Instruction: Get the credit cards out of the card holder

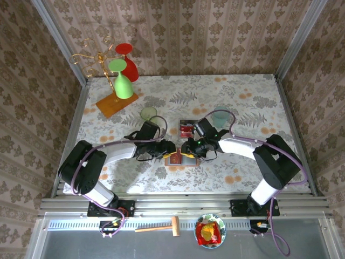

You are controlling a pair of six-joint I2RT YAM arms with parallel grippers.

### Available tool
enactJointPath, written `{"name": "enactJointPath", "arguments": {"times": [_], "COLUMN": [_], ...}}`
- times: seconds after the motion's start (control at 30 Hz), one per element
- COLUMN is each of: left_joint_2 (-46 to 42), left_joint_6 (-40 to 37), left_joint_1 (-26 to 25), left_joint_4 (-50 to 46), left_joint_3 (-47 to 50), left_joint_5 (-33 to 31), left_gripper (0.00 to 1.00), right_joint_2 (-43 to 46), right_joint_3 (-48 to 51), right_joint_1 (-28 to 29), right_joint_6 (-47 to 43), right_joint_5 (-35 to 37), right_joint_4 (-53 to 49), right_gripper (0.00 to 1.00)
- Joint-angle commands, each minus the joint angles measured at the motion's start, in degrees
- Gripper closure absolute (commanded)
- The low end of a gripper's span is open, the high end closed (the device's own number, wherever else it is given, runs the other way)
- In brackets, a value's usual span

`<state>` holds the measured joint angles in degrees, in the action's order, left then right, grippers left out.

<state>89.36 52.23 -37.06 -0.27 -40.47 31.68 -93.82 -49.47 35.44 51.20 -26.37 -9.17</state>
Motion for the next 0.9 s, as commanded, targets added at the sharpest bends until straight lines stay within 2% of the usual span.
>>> {"name": "enactJointPath", "arguments": {"times": [0.0, 0.53, 0.87], "left_joint_2": [-0.5, 2.4, 1.1], "left_joint_6": [-3.1, -1.5, -0.9], "left_joint_1": [0.3, -1.1, -1.6], "left_joint_4": [-3.7, -0.6, -1.1], "left_joint_3": [0.6, 2.3, 2.9], "left_joint_5": [-1.4, -0.2, -1.4], "left_gripper": [0.6, 0.6, 0.6], "right_joint_2": [-1.2, -3.2, -6.2], "right_joint_3": [-1.8, -2.6, -3.2], "right_joint_1": [0.7, 1.3, 1.4], "right_joint_6": [0.8, 0.9, 1.6], "right_joint_5": [-0.9, -0.7, -2.6], "right_joint_4": [0.8, 1.2, 4.0], "right_gripper": [0.68, 0.68, 0.68]}}
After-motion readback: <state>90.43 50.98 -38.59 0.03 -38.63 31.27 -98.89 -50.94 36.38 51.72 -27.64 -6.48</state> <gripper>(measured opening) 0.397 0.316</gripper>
